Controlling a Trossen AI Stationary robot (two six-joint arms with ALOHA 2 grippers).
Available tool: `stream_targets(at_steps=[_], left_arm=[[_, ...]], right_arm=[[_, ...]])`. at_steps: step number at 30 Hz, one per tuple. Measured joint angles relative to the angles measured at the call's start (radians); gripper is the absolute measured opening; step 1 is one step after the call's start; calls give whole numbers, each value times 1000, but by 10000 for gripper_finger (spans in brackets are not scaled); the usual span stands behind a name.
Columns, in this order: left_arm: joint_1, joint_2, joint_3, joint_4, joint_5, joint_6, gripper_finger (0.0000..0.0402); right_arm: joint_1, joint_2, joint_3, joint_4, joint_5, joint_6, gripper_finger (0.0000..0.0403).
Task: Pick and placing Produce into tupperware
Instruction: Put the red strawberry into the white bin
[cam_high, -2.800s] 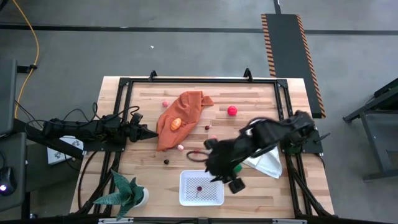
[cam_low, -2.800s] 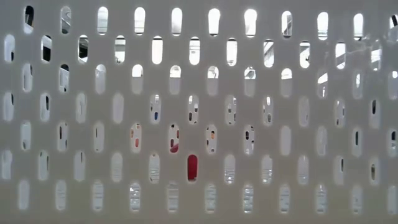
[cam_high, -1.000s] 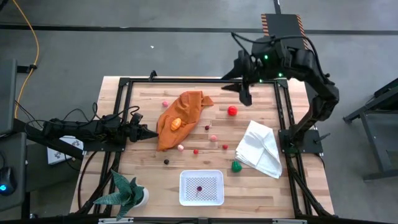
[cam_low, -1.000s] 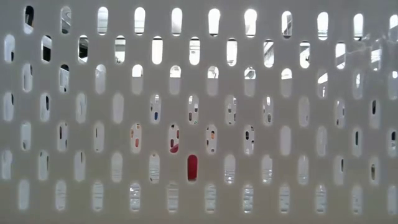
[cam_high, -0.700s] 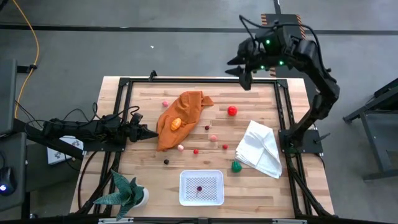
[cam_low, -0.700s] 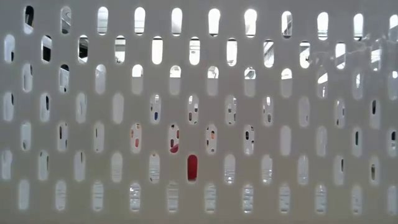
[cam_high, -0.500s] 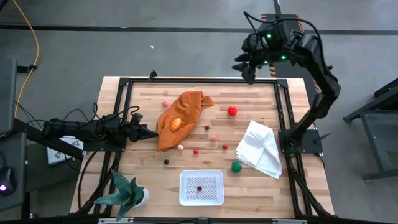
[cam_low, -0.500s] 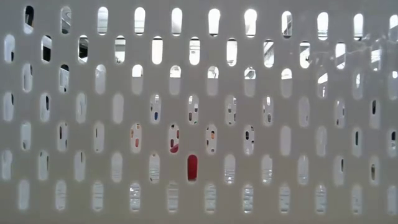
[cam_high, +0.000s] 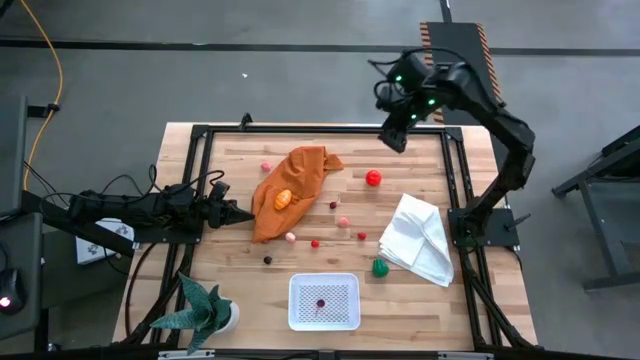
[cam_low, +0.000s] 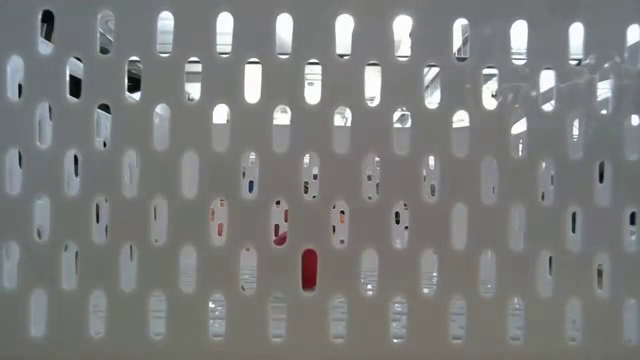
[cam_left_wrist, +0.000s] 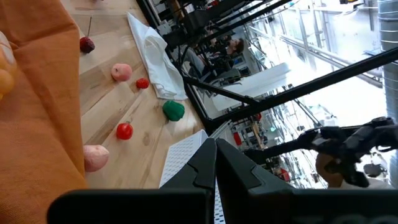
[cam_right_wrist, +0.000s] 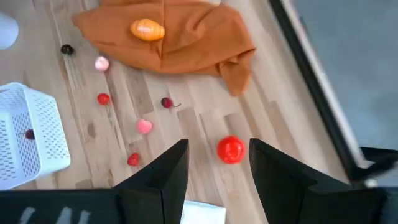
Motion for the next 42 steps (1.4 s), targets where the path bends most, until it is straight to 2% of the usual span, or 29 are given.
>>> stream_targets(at_steps=[10,27,37,42], left_arm=[[0,0,0,0,0,0,1],[0,0,0,0,0,0,1],[0,0,0,0,0,0,1],[0,0,0,0,0,0,1]], right_arm=[[60,-4,-307,237,-15,32,158],[288,-114,-721,520,33,177,158],[432,-212,-915,700,72,298,158],[501,-219,-988,775,87,347,158]])
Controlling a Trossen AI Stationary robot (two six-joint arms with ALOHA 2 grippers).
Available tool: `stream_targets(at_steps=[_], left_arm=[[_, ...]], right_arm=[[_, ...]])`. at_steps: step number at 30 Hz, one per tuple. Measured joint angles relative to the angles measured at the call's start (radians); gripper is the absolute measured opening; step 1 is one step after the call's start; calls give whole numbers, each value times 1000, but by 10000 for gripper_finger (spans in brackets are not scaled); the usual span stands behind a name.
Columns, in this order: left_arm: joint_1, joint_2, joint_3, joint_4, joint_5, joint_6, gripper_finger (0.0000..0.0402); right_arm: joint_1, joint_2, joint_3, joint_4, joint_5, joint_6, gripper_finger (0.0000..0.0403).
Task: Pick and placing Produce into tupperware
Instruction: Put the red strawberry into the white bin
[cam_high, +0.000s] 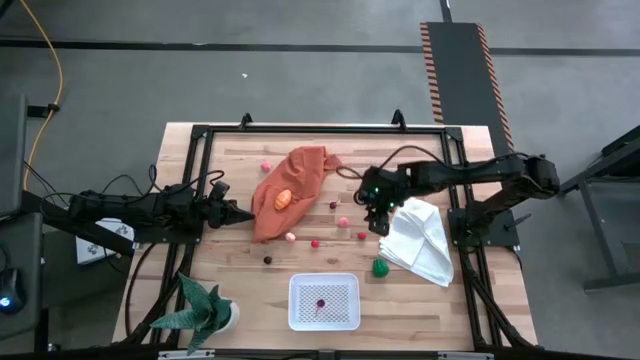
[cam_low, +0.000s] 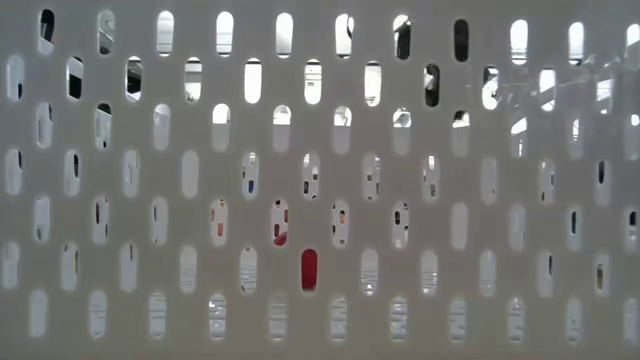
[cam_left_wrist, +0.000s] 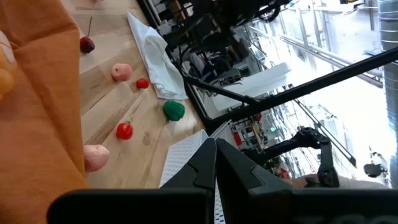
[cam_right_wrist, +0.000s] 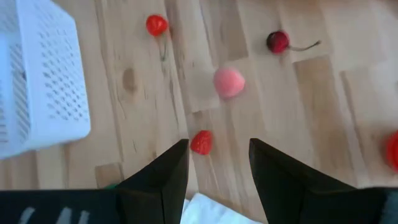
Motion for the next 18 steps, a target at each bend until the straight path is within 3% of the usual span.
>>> stream_targets(at_steps=[9,18], left_arm=[[0,0,0,0,0,0,1],[0,0,0,0,0,0,1]], right_arm=[[130,-1,-96,121,111,61,158],[206,-1,-104,151,220,86,158]])
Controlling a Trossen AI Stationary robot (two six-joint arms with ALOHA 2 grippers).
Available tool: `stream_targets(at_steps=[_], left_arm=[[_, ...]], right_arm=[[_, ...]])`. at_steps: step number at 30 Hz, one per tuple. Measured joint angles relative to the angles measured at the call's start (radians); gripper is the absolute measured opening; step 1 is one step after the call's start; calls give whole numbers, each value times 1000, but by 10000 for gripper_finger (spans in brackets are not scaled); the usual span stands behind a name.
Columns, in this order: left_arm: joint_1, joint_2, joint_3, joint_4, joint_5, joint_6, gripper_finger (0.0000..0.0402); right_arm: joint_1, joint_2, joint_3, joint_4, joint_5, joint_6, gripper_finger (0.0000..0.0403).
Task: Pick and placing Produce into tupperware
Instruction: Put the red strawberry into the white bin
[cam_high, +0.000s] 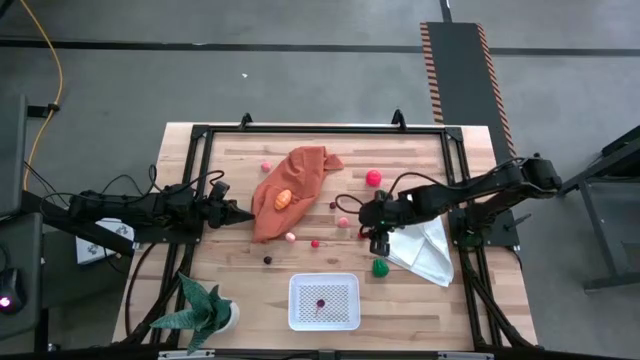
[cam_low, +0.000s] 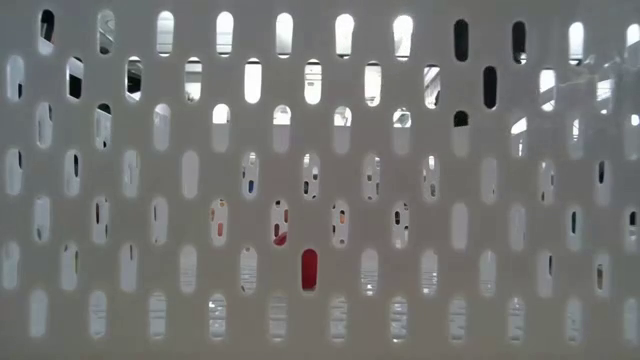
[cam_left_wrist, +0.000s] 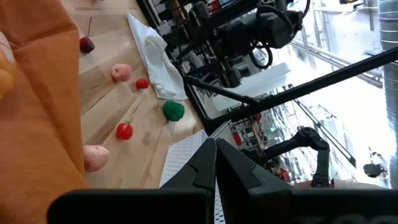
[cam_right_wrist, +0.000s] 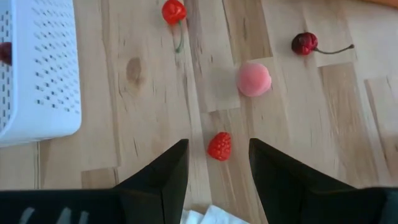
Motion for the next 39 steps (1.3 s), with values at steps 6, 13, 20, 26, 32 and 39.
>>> stream_targets(at_steps=[6,13,20,26,32,39], left_arm=[[0,0,0,0,0,0,1],[0,0,0,0,0,0,1],[0,0,0,0,0,0,1],[0,0,0,0,0,0,1],[0,0,0,0,0,0,1],[0,0,0,0,0,0,1]], right_arm=[[23,0,0,11,55,29,158],[30,0,-22,67,98,70,158],[31,0,-108,118,98,118,158],[31,0,-185,181,89,131,158],[50,0,-258,316,-4,136,158],[53,1,-277,344,-17,132,163]])
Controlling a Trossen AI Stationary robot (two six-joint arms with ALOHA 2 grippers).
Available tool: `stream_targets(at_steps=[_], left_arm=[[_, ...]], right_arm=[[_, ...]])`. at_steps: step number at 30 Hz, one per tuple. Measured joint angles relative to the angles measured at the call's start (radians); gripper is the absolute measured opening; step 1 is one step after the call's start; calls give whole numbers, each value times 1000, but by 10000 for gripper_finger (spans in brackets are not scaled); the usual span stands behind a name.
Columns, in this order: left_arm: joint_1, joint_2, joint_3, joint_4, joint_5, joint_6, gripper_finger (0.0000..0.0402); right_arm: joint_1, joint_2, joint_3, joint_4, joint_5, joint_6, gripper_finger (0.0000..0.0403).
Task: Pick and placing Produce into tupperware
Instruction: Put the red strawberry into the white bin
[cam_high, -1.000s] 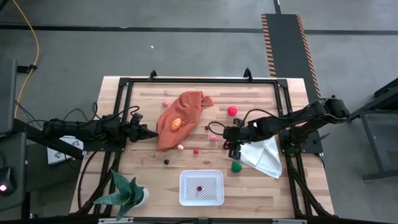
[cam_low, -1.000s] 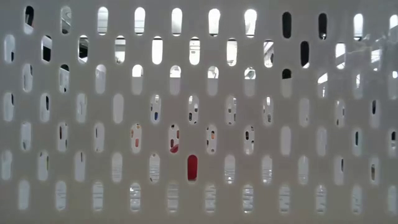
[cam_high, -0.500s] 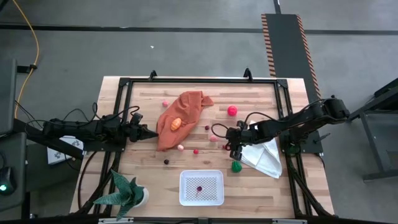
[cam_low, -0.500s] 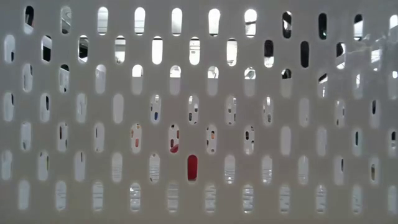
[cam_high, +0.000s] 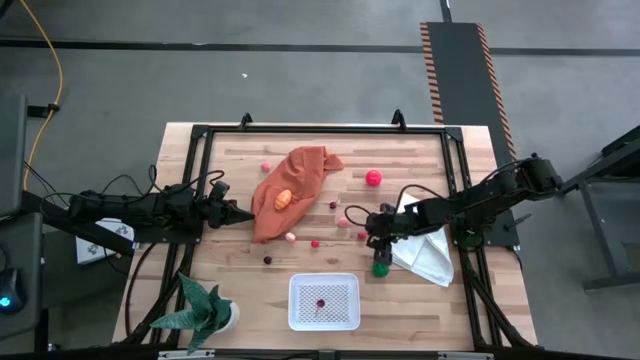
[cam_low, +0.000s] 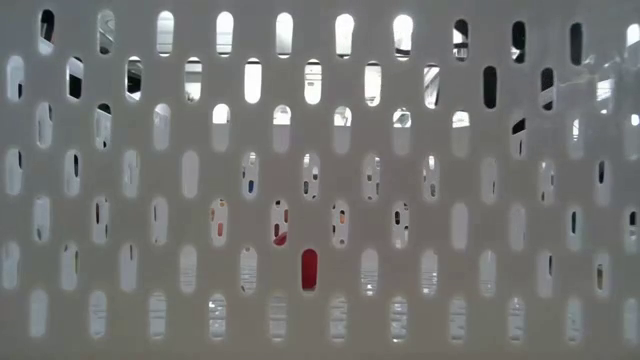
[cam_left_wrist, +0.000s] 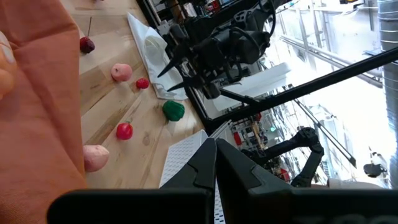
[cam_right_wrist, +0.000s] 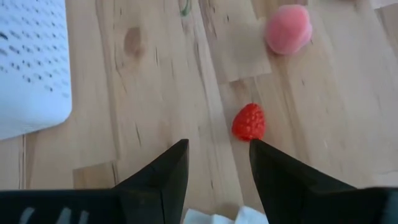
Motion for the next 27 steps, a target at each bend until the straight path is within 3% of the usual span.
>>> stream_targets(at_steps=[10,15,27], left_arm=[[0,0,0,0,0,0,1],[0,0,0,0,0,0,1],[0,0,0,0,0,0,1]], right_arm=[[-8,77,0,28,-9,-17,193],[-14,81,0,44,43,-29,195],[-42,130,1,78,31,-62,195]])
